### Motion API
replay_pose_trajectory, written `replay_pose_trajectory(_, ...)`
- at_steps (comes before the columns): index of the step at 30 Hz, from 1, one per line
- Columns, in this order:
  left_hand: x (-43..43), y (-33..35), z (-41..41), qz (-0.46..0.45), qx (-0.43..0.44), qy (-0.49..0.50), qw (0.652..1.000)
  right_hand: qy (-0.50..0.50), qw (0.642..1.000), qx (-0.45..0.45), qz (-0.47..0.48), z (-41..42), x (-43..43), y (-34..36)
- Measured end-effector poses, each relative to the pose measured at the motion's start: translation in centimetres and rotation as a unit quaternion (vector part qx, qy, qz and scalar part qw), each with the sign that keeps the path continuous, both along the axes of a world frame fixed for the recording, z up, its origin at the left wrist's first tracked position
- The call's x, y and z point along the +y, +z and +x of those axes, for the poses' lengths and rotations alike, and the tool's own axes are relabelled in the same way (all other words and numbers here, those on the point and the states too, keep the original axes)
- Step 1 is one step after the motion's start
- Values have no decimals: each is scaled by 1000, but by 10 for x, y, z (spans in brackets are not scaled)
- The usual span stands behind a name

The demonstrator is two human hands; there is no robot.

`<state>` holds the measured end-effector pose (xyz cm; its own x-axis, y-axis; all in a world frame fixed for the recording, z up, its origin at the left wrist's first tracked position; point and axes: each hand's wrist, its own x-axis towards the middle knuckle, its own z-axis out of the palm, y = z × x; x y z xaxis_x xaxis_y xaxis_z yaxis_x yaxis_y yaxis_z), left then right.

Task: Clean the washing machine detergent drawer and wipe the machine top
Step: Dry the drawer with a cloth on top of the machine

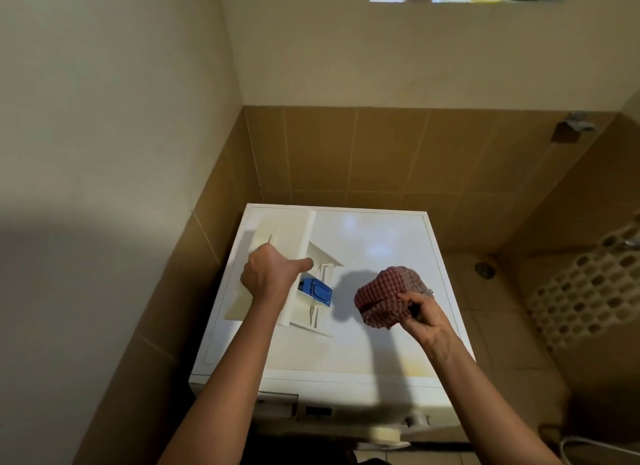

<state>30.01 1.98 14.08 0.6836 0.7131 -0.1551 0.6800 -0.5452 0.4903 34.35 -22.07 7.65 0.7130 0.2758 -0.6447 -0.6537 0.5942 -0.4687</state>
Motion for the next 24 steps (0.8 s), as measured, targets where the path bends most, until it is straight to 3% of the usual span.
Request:
replay_pose_trajectory(12,-16,6,27,90,46,-155,983,-58,998,-14,36,2,7,22)
replay_pose_trajectory(18,-23,5,40,139,41,-220,965,-20,982,-157,-105,25,33,50)
replay_pose_trajectory(24,-26,0,44,126,-32,-254,958,10,965,-183,-188,21,56,50)
